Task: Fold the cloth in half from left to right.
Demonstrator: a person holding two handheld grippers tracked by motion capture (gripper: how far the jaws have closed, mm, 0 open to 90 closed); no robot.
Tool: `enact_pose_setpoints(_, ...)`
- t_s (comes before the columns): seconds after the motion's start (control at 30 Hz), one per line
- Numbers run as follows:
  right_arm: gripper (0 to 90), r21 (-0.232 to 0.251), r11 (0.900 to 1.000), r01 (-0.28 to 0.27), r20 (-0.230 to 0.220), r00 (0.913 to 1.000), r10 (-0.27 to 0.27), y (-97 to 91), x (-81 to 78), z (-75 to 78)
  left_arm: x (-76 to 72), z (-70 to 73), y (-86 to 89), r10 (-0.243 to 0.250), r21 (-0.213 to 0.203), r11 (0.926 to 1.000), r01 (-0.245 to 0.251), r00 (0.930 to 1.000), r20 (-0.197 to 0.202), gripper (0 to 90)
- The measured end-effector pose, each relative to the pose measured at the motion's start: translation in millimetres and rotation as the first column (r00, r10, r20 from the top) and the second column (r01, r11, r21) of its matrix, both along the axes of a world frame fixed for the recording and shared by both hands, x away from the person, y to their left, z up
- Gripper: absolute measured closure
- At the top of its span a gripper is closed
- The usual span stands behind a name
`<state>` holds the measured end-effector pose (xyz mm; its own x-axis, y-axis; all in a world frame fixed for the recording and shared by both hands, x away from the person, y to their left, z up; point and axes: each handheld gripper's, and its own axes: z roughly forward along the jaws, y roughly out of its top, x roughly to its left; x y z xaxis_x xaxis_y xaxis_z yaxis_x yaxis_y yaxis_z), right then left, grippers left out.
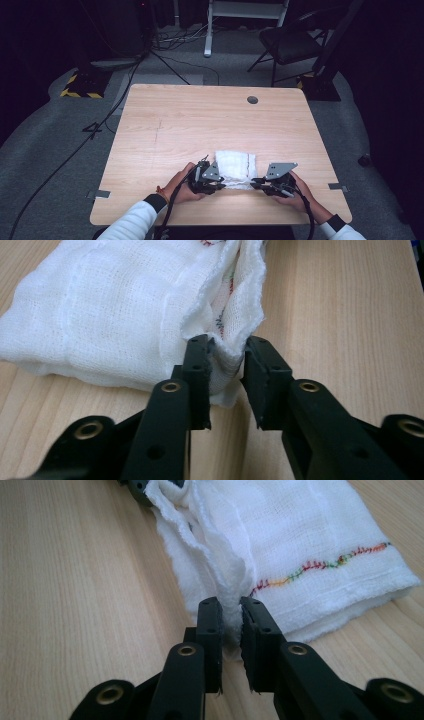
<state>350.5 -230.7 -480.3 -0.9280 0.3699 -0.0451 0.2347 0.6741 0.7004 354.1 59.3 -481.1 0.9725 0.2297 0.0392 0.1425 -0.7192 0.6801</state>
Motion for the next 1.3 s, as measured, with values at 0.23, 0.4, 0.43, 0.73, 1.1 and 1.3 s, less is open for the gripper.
enact_pose_setpoints(0.23,68.6,0.027,0.9992,0.028,0.01,0.9995,-0.028,-9.7,-11.3,5.9,-14.1,9.9,18.3,0.037,-0.021,0.9991,-0.036,0.9992,0.014,59.5)
enact_pose_setpoints(0.4,56.8,0.072,0.9947,0.072,0.042,0.9962,-0.076,-16.7,-14.4,18.5,-15.8,20.8,31.1,0.118,-0.077,0.9903,-0.116,0.9927,0.025,51.8)
enact_pose_setpoints(0.43,54.6,0.079,0.9931,0.087,0.049,0.9947,-0.091,-16.9,-13.2,20.8,-13.9,21.3,30.2,0.141,-0.078,0.9873,-0.138,0.9895,0.03,49.0)
enact_pose_setpoints(0.73,45.2,0.084,0.9898,0.115,0.081,0.9892,-0.122,5.1,5.0,29.1,3.8,20.8,-10.2,0.161,-0.069,0.9852,-0.157,0.9851,0.059,34.1)
enact_pose_setpoints(1.1,39.9,-0.038,0.996,0.081,0.037,0.9962,-0.079,21.6,11.7,0.2,4.6,-3.7,-13.1,0.128,0.049,0.9902,-0.131,0.99,0.059,27.6)
enact_pose_setpoints(1.3,36.7,-0.033,0.9914,0.126,0.021,0.9918,-0.126,11.1,4.6,-4.9,-6.2,-0.2,13.0,0.143,0.012,0.9895,-0.144,0.9887,0.046,24.4)
